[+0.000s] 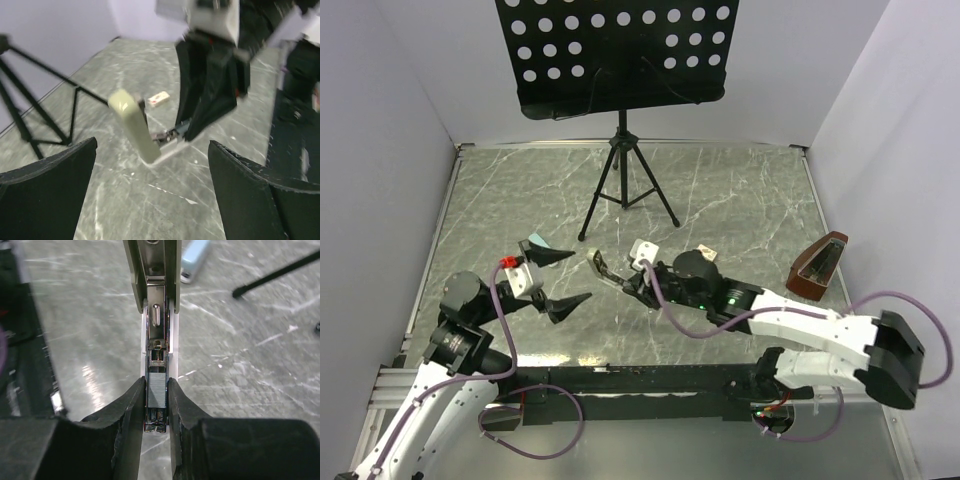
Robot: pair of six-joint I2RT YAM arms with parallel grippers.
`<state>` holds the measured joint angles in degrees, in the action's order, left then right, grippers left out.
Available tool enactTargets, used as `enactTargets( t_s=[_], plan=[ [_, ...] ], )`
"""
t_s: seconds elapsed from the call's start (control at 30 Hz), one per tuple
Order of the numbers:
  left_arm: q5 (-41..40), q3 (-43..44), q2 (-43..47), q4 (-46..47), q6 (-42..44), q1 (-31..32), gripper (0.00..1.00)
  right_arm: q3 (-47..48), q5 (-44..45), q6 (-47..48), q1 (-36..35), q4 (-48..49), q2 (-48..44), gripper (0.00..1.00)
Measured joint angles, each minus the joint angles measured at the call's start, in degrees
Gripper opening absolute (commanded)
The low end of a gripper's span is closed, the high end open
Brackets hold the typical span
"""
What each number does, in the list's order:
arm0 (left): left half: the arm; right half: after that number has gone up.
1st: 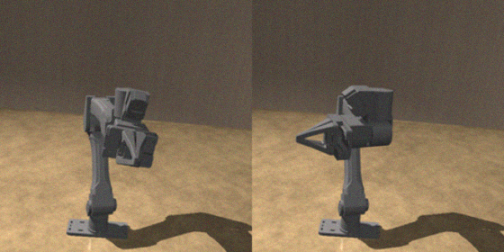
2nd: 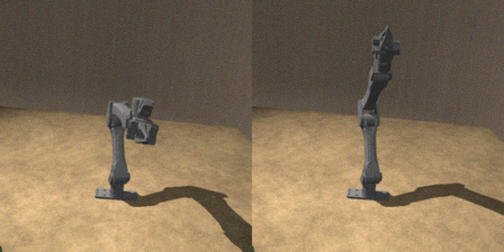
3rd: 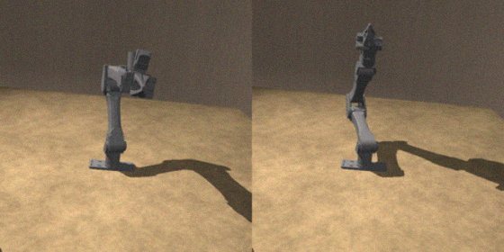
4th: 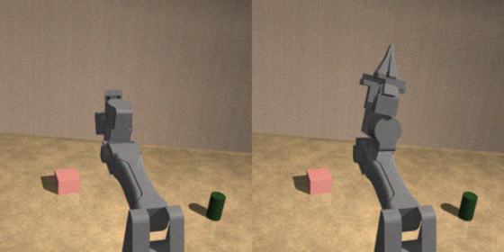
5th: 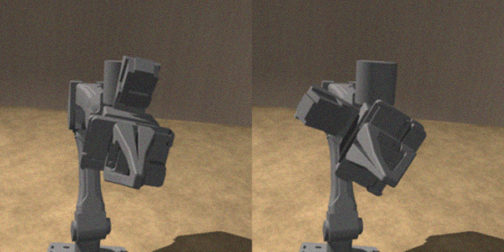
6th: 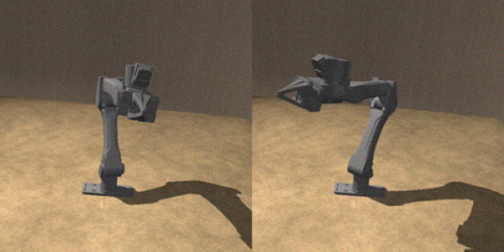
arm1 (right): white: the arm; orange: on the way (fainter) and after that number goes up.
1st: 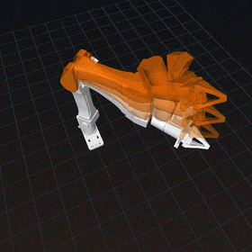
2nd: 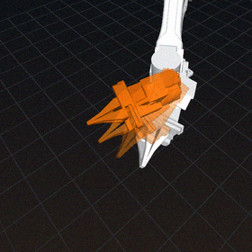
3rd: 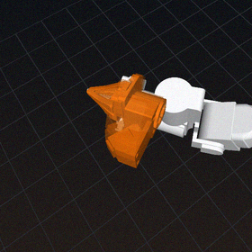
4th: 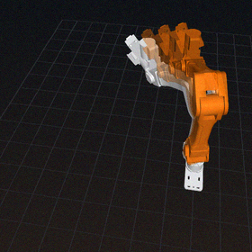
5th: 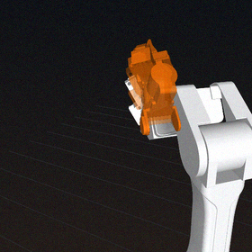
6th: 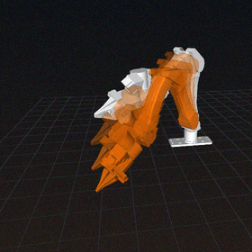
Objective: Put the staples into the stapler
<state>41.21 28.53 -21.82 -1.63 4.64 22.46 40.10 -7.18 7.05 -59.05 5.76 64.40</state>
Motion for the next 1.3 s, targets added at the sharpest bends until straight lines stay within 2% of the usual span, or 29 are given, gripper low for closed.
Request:
enactTargets(
  t_s=[0.2,0.37,0.67,1.03,1.13,1.23,1.27,1.3],
  plan=[
    [8.37,2.34,-3.54,-3.85,6.78,0.0,0.97,0.0,-6.93,2.84,0.11,-7.67,-7.52,0.0],
    [13.53,5.92,-8.74,-5.55,9.22,0.0,0.98,0.09,-11.39,4.94,0.17,-12.87,-10.6,0.0],
    [22.91,10.16,-17.57,-6.84,9.64,0.0,0.96,0.09,-14.53,6.49,0.17,-16.35,-10.97,0.0],
    [26.99,10.67,-22.88,-7.02,9.25,2.05,0.85,1.07,-16.28,7.13,0.17,-16.39,-9.79,0.0],
    [27.12,11.15,-24.06,-7.48,9.27,3.17,0.8,1.07,-16.28,7.15,0.17,-16.48,-9.44,0.0],
    [27.17,11.34,-24.7,-7.98,9.31,4.09,0.61,1.07,-16.28,7.13,0.17,-16.41,-9.27,0.0],
    [27.21,11.37,-24.81,-8.07,9.49,4.31,0.51,1.07,-16.28,7.13,0.17,-16.31,-9.14,0.0],
    [27.23,11.37,-24.85,-8.22,9.29,4.44,0.47,1.07,-16.31,7.13,0.17,-16.24,-9.03,0.0]
  ],
)
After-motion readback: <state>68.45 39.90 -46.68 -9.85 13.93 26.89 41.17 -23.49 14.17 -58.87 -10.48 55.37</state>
